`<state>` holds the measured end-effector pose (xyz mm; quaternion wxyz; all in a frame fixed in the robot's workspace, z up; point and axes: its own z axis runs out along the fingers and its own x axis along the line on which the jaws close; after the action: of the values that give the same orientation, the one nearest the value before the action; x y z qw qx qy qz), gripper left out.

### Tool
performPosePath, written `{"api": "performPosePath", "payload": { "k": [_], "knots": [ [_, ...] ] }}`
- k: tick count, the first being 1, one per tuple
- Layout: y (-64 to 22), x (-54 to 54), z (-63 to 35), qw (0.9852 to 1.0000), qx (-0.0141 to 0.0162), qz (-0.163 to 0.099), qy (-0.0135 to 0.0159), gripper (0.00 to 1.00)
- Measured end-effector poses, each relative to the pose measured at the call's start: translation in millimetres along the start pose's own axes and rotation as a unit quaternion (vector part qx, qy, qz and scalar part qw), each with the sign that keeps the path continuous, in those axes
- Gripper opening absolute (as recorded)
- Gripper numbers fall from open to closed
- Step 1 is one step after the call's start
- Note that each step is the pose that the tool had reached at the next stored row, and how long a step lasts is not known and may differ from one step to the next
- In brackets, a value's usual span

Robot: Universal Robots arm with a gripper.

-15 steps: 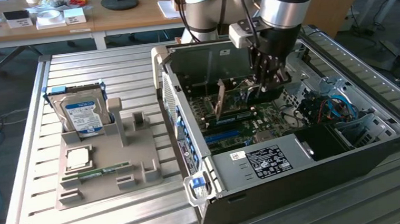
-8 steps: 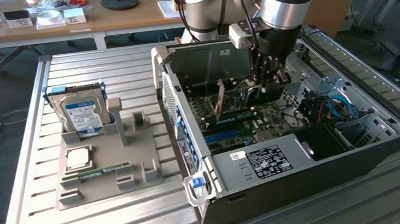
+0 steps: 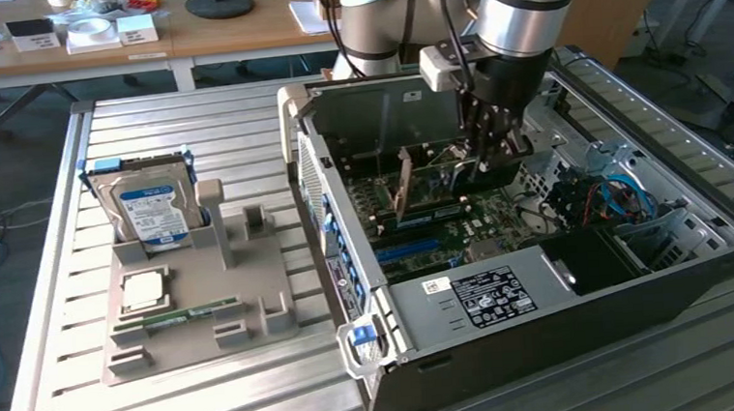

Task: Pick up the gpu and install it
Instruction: 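Insert the gpu into the slot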

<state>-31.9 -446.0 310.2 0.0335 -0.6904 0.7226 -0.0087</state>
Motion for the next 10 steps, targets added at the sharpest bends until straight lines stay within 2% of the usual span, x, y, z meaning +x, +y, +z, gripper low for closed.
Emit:
{"api": "performPosePath", "payload": {
  "k": [10],
  "knots": [
    [0.2, 0.1, 3.2, 1.0000, 0.0001, 0.001, -0.0001, 0.27]
  ]
}}
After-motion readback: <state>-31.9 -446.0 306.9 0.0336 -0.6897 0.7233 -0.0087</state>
